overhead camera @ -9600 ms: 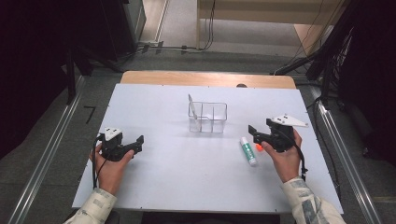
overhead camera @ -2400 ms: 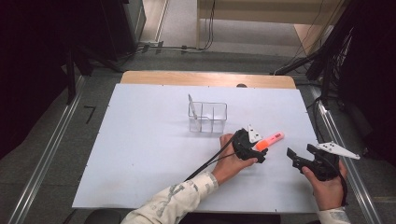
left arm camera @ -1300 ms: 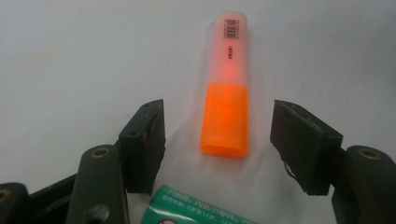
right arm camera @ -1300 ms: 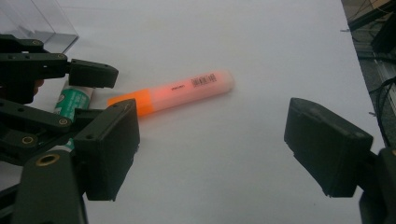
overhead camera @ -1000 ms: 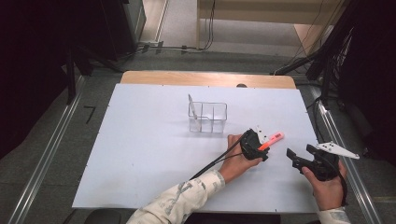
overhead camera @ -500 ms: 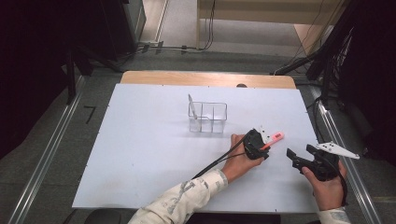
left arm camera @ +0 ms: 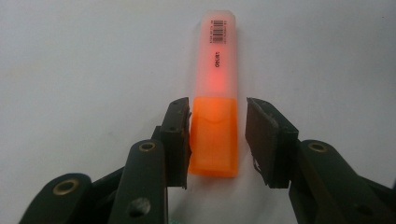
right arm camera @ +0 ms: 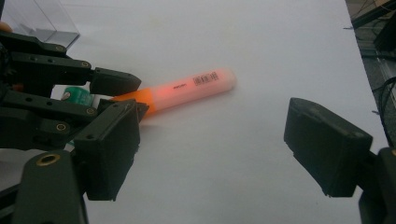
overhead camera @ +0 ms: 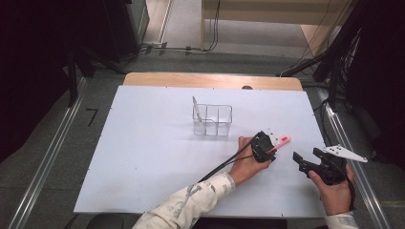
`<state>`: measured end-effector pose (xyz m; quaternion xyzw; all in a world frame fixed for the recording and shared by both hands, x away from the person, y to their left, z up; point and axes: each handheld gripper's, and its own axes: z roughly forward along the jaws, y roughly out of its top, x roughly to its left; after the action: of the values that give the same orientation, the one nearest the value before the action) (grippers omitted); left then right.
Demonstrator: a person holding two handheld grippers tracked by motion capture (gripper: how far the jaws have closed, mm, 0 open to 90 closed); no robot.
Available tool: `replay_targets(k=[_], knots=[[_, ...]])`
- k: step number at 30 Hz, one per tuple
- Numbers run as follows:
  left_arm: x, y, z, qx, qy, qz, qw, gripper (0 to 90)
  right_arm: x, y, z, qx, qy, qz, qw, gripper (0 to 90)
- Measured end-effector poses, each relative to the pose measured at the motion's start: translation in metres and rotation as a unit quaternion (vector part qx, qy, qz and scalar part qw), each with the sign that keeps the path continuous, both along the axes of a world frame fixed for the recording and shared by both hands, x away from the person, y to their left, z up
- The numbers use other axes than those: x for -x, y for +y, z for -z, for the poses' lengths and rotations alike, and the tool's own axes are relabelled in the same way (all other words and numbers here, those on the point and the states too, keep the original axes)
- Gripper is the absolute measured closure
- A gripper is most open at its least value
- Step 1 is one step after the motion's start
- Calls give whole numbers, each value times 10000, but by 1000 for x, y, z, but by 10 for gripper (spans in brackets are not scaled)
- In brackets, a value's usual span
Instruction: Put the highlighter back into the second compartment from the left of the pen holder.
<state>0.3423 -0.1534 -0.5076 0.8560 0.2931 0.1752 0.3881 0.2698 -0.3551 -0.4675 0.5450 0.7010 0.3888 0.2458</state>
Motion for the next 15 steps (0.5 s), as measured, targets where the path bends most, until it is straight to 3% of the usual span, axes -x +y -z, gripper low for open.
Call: replay_targets(k=[15], knots=[[-1,-2,0,-75,125,-55,9999,666,0,1,0,-3,13,-1,10000,173]])
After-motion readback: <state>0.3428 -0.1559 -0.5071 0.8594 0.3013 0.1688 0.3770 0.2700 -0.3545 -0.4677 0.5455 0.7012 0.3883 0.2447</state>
